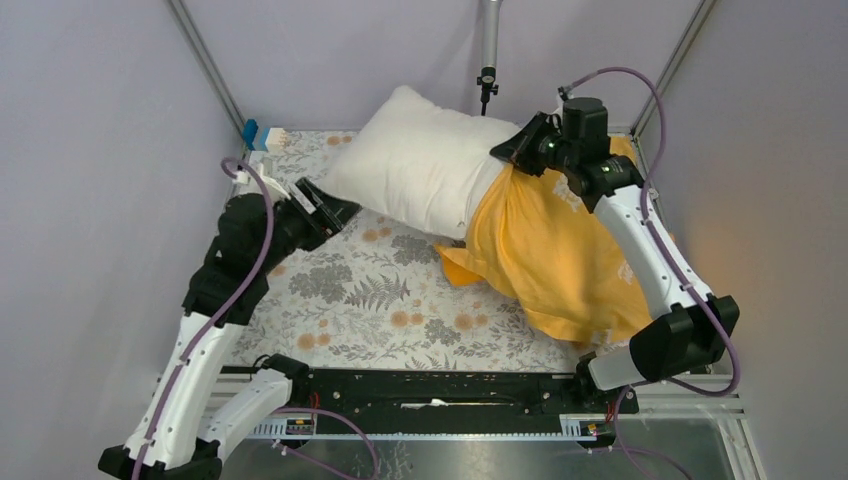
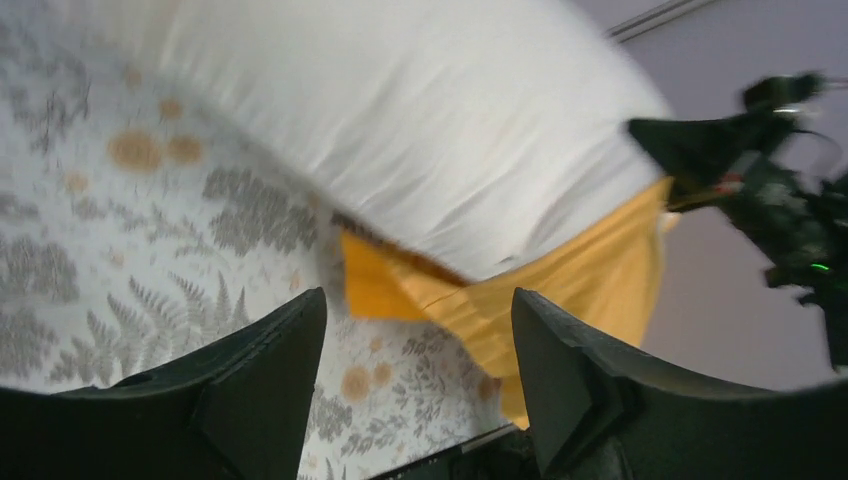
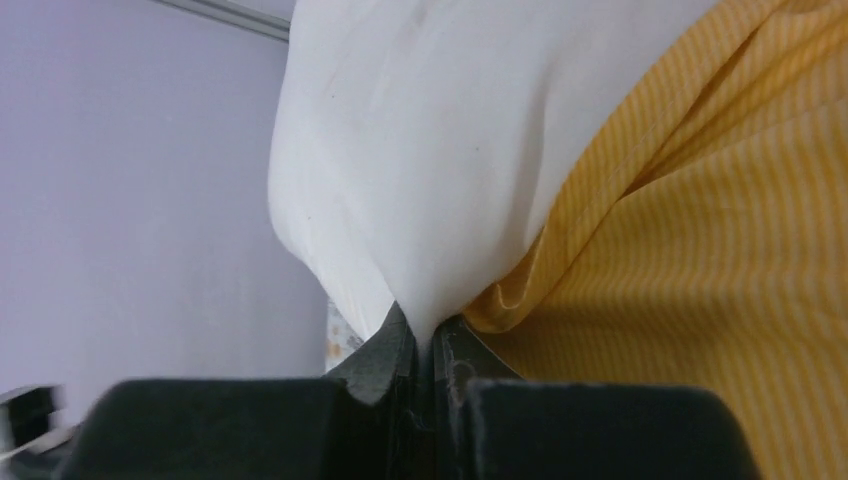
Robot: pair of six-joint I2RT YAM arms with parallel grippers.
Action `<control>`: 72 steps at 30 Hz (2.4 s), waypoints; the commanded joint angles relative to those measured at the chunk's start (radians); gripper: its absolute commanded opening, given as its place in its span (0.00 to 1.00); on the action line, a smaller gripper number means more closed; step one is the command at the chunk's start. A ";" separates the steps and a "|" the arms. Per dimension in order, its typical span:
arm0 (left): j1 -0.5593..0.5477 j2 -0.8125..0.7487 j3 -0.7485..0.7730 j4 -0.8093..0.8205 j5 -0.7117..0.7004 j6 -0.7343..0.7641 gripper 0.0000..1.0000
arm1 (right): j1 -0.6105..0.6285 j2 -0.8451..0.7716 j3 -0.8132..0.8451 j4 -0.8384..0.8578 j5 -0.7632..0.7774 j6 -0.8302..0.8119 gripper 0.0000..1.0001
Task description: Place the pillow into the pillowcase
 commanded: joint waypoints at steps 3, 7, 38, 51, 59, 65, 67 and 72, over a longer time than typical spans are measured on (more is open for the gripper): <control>0.034 -0.074 -0.307 0.100 0.070 -0.201 0.65 | -0.069 -0.169 0.036 0.294 -0.173 0.146 0.00; 0.068 -0.114 -0.515 0.257 0.172 -0.340 0.60 | -0.099 -0.208 0.037 0.317 -0.199 0.176 0.00; -0.454 1.060 -0.677 2.083 0.109 -1.376 0.79 | -0.122 -0.375 0.018 0.446 -0.265 0.269 0.00; -0.526 1.178 -0.508 2.143 0.056 -1.421 0.49 | -0.121 -0.397 0.003 0.413 -0.264 0.241 0.00; -0.358 1.052 -0.482 2.001 0.123 -1.270 0.00 | -0.122 -0.425 -0.025 0.420 -0.321 0.225 0.00; -0.113 0.804 -0.394 1.580 0.161 -0.985 0.00 | -0.122 -0.485 -0.124 0.473 -0.401 0.201 0.00; -0.060 0.727 -0.344 1.443 0.168 -0.899 0.00 | -0.122 -0.498 -0.165 0.472 -0.407 0.197 0.00; 0.046 0.525 -0.248 1.105 0.109 -0.683 0.00 | -0.122 -0.503 -0.221 0.334 -0.315 0.156 0.00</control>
